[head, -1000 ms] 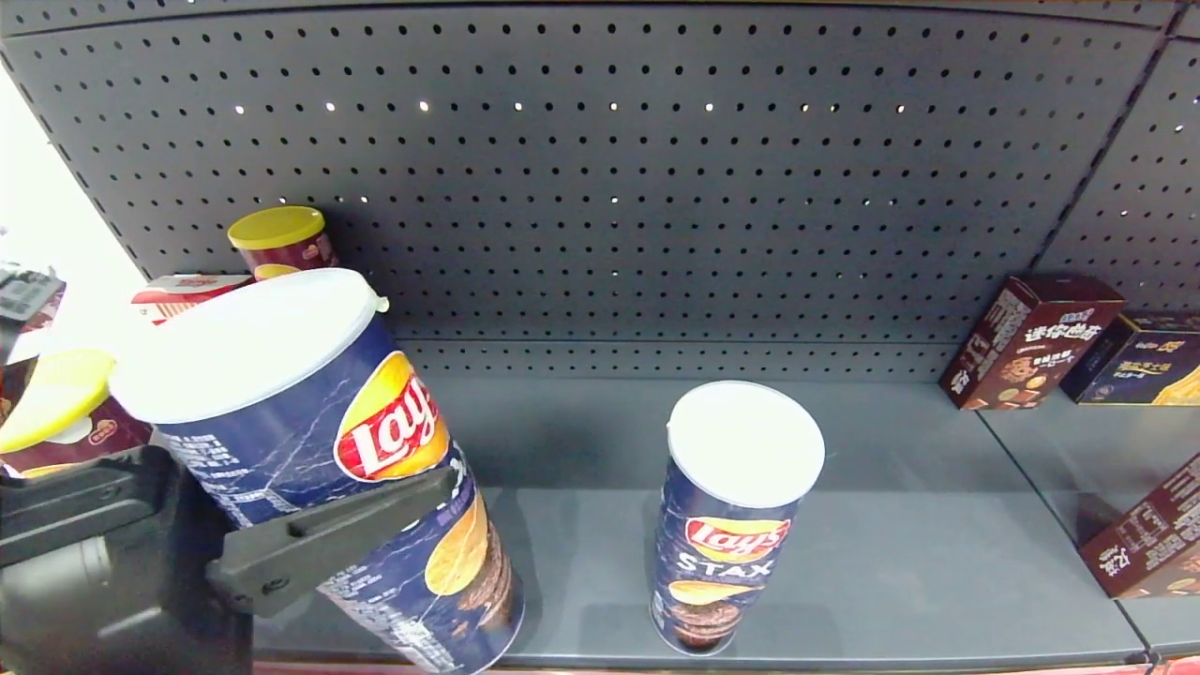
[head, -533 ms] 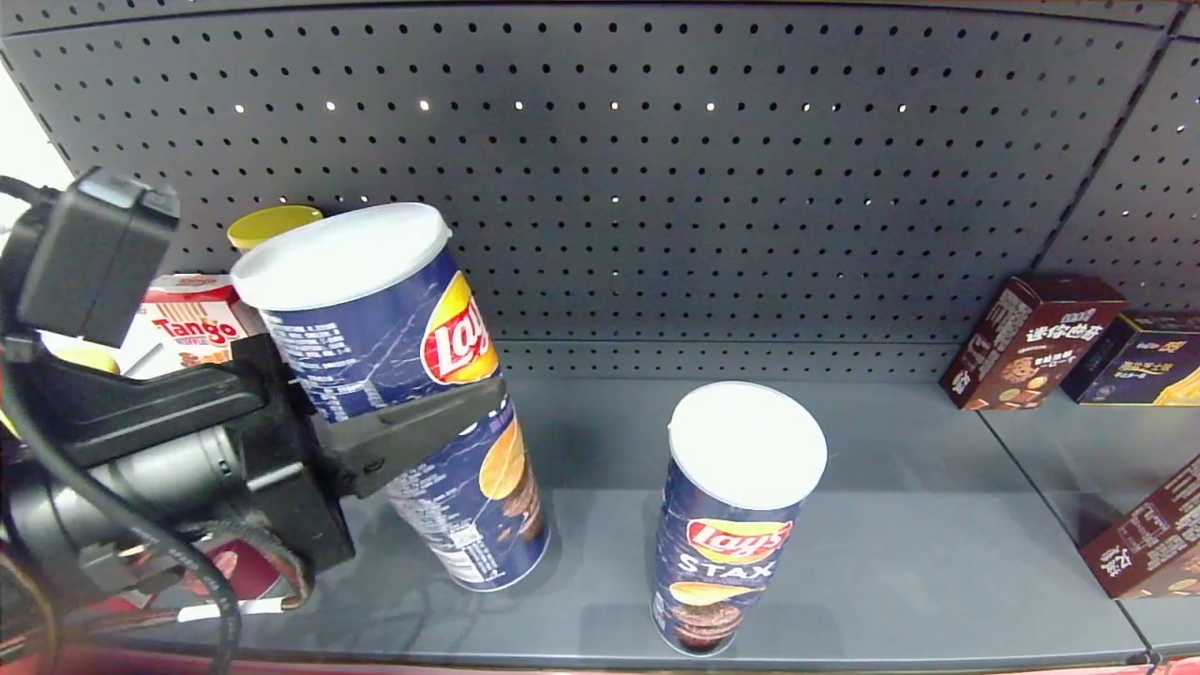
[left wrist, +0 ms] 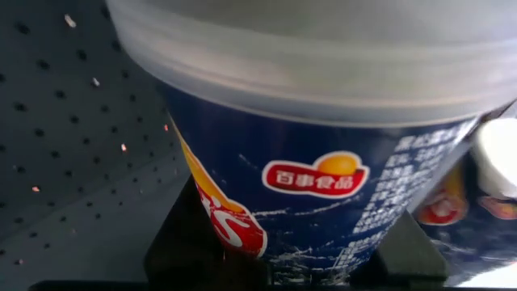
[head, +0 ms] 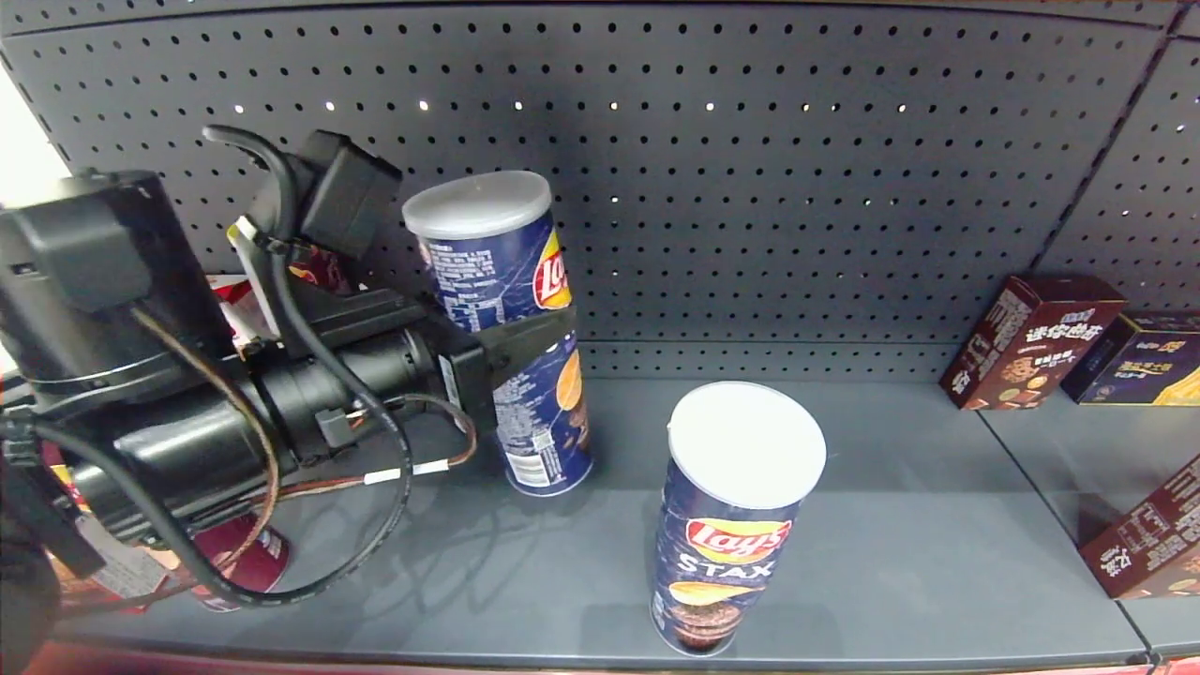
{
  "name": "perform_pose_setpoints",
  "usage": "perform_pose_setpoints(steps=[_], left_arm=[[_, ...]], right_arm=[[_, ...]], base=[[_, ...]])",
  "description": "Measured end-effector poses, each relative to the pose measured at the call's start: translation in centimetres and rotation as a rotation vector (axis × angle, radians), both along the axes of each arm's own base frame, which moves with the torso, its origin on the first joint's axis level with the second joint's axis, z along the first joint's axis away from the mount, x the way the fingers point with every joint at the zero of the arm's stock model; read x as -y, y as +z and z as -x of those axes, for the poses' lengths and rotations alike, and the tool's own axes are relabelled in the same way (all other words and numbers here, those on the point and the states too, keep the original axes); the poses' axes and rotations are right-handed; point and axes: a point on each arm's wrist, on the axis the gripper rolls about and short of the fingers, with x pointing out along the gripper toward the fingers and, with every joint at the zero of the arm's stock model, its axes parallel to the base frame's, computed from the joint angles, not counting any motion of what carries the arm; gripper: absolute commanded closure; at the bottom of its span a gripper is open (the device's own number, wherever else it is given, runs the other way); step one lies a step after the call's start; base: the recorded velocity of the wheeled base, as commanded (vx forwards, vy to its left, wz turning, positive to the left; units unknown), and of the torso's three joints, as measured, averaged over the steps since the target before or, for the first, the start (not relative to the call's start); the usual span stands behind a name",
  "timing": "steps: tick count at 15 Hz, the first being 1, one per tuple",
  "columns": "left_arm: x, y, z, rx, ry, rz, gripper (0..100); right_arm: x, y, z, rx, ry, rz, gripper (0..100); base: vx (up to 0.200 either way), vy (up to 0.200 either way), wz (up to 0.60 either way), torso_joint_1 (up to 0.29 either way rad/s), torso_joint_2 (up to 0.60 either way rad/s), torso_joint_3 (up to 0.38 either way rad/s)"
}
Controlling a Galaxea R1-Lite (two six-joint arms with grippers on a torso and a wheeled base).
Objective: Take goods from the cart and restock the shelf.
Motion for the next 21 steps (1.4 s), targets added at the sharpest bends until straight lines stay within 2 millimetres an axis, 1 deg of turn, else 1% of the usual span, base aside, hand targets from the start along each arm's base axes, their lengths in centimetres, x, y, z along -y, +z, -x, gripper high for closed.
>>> perform_pose_setpoints(steps=[3, 5, 11, 17, 21], left_arm=[[0.7, -1.3, -1.0, -0.017, 0.001, -0.058, 100], [1.1, -1.7, -1.6, -0.027, -0.011, -0.067, 100], [2.7, -1.3, -4.1, 0.000, -0.043, -0.063, 100], [4.0, -2.2, -6.2, 0.038, -0.098, -0.117, 100], [5.4, -2.0, -8.2, 0.073, -0.110, -0.112, 100]], right_arm=[[0.0, 0.0, 0.0, 0.000, 0.001, 0.000, 0], [0.0, 0.0, 0.0, 0.000, 0.001, 0.000, 0], [0.0, 0.0, 0.0, -0.001, 0.001, 0.000, 0], [0.0, 0.0, 0.0, 0.000, 0.001, 0.000, 0], [0.0, 0.0, 0.0, -0.001, 0.001, 0.000, 0]], base=[[0.000, 0.000, 0.00, 0.000, 0.00, 0.000], [0.000, 0.000, 0.00, 0.000, 0.00, 0.000], [0.000, 0.000, 0.00, 0.000, 0.00, 0.000], [0.000, 0.000, 0.00, 0.000, 0.00, 0.000], [0.000, 0.000, 0.00, 0.000, 0.00, 0.000]])
